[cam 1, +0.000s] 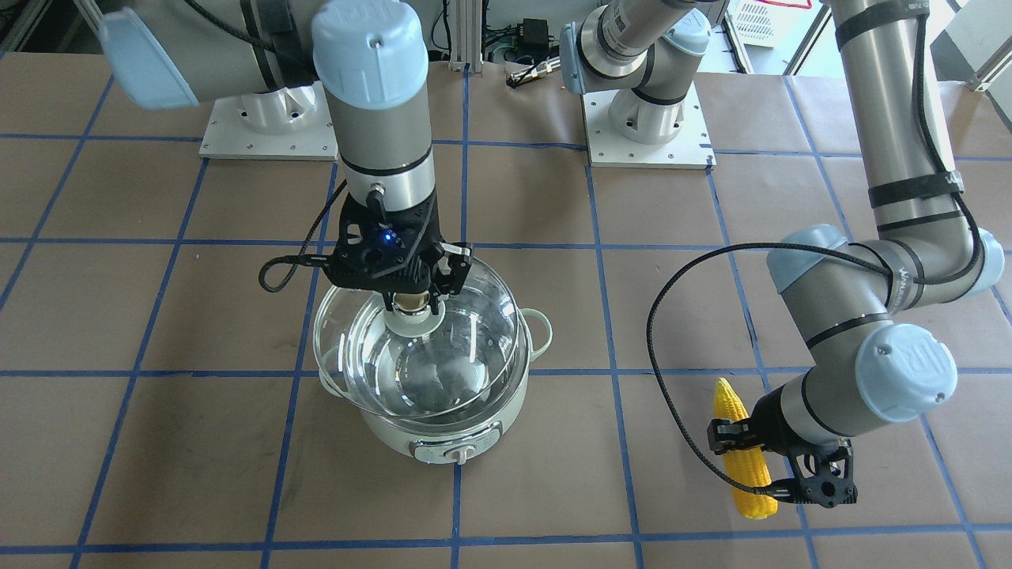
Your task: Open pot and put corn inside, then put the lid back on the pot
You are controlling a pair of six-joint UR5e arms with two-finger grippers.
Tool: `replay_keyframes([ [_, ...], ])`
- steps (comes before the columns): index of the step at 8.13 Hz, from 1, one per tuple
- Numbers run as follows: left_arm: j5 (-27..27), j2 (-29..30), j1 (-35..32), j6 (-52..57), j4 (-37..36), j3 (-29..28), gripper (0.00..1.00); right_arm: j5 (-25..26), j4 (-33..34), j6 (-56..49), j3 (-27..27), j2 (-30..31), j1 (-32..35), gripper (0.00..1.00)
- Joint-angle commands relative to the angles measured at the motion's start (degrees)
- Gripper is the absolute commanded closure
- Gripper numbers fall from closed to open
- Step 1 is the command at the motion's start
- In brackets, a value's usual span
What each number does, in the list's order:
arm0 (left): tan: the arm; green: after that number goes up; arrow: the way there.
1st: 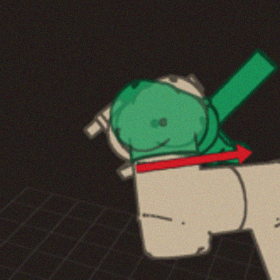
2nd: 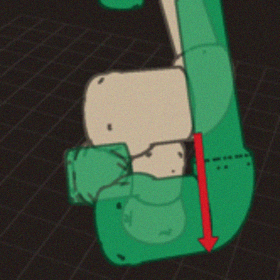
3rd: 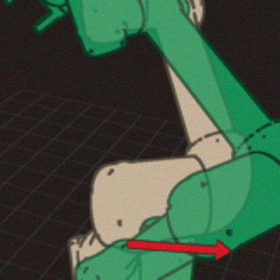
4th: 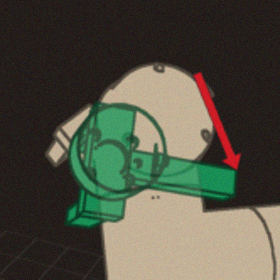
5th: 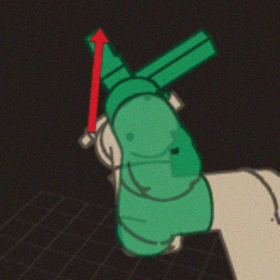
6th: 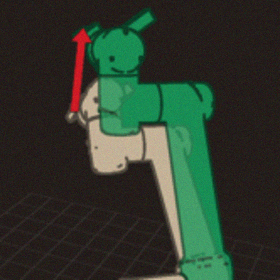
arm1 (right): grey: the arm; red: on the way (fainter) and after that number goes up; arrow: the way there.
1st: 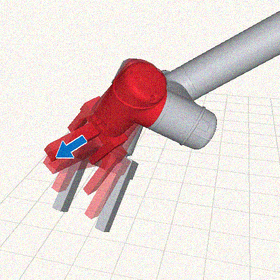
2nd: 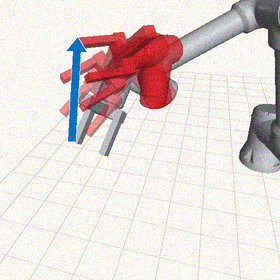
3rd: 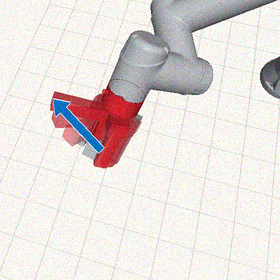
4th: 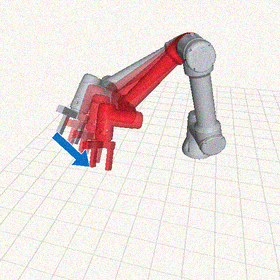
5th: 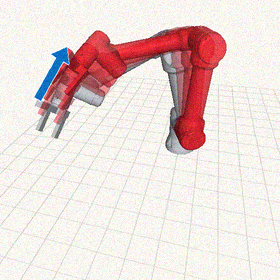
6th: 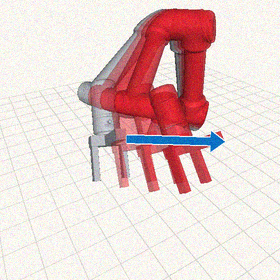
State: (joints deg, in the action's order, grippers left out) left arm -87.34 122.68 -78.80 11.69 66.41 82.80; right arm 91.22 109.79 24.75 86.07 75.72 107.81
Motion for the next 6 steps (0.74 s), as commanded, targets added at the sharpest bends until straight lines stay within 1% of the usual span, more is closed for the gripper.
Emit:
replay_keyframes([
  [1,-0.11,-7.25,-6.59,-10.15,5.90,0.08,1.00,-0.17,-6.75,-2.24,-0.11,8.63,-7.84,0.84],
  [2,0.06,-9.19,-10.11,-14.81,7.23,0.08,1.00,-0.34,-11.22,-6.77,-0.02,11.18,-11.18,0.84],
  [3,0.15,-11.21,-14.06,-19.03,8.03,0.08,1.00,-0.17,-13.70,-8.12,0.06,12.16,-12.26,0.85],
  [4,0.24,-12.45,-18.19,-23.34,8.29,0.17,1.00,-1.04,-13.55,-8.57,0.15,12.17,-12.36,0.85],
  [6,0.59,-12.55,-25.93,-31.17,7.60,0.35,1.00,-0.79,-13.90,-10.42,0.15,12.26,-12.45,0.84],
])
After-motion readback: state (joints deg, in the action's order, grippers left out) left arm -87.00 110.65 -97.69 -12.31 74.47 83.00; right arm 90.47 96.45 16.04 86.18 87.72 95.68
